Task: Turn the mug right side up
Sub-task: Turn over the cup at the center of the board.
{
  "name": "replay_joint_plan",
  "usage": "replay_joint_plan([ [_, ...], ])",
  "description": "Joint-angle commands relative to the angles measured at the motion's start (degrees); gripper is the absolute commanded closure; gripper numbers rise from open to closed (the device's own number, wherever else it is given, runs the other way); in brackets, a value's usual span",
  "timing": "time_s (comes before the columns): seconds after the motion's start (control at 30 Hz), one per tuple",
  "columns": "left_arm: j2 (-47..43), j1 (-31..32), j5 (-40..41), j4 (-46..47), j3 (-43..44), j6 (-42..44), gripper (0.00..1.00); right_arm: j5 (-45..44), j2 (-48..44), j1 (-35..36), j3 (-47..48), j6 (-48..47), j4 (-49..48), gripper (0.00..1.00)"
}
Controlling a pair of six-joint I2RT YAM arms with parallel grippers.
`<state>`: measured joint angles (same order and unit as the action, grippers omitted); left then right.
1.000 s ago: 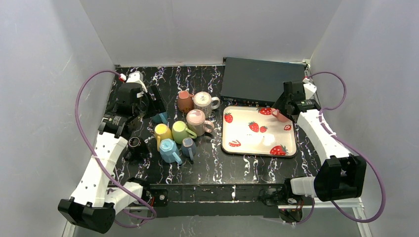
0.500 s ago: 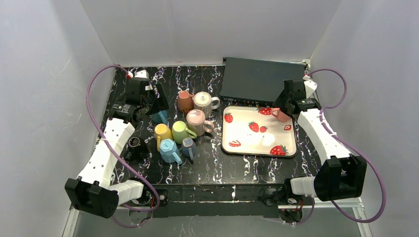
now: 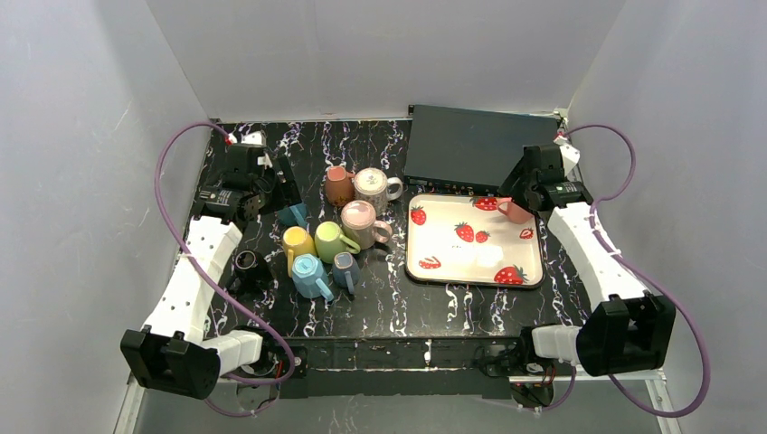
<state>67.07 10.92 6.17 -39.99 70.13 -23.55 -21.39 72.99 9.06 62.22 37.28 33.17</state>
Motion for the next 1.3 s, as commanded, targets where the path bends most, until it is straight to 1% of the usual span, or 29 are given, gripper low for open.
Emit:
replay_joint_plan([
  [0.0, -1.87, -0.87, -0.70, -1.99, 0.09, 0.94, 0.23, 1.71, -3.53, -0.11, 3.08, -1.78, 0.67, 0.25],
  [0.2, -4.08, -1.92, 0.04, -2.53, -3.87, -0.36, 0.23, 4.12, -7.26, -0.11, 2.19, -6.12, 0.97, 0.15],
  [0.33, -3.86, -1.95, -0.13, -1.20, -6.55, -3.06, 0.23, 5.96, -8.02, -0.17, 3.54, -8.18, 0.67, 0.14],
  [0.43, -2.97, -1.95, -2.54, 1.14, -8.28, -4.39, 0.25, 8.37, -7.55, -0.17, 4.62, -9.67, 0.26, 0.14],
  [0.5, -1.95, -1.95, -0.96, 1.30, -8.86, -5.73, 0.26, 10.73, -7.01, -0.10, 4.84, -9.95, -0.43, 0.15],
  [0.6, 1.44, -2.10, 2.87, 2.03, -8.71, -7.06, 0.28, 12.77, -6.28, -0.17, 4.40, -9.91, -2.25, 0.17],
  [0.7, 6.19, -2.51, 4.71, 3.66, -7.67, -9.75, 0.34, 13.62, -5.56, -0.12, 4.14, -9.69, -3.50, 0.17],
  [0.77, 9.87, -2.52, 5.00, 5.93, -7.33, -11.66, 0.37, 13.78, -5.33, -0.16, 3.67, -9.56, -4.31, 0.17],
  [0.93, 19.39, -2.57, 2.56, 12.06, -5.73, -12.49, 0.36, 15.18, -4.81, -0.11, 2.22, -8.56, -5.96, 0.17],
  [1.07, 23.05, -2.56, 5.40, 14.55, -4.75, -13.13, 0.38, 17.83, -5.07, -0.18, 1.34, -8.54, -6.44, 0.18],
  [1.1, 23.66, -2.57, 6.41, 15.34, -4.82, -13.18, 0.40, 18.06, -5.15, -0.13, 1.07, -8.58, -6.73, 0.18],
  [1.13, 24.14, -2.55, 7.22, 16.16, -4.82, -13.00, 0.44, 17.82, -5.20, -0.11, 0.97, -8.82, -6.87, 0.18],
  [1.2, 25.22, -2.56, 8.66, 17.27, -4.48, -12.67, 0.55, 17.26, -4.95, -0.12, 1.21, -9.46, -6.75, 0.17],
  [1.27, 26.49, -2.49, 10.01, 17.42, -3.92, -12.69, 0.60, 17.01, -4.47, -0.16, 1.45, -9.96, -6.54, 0.18],
])
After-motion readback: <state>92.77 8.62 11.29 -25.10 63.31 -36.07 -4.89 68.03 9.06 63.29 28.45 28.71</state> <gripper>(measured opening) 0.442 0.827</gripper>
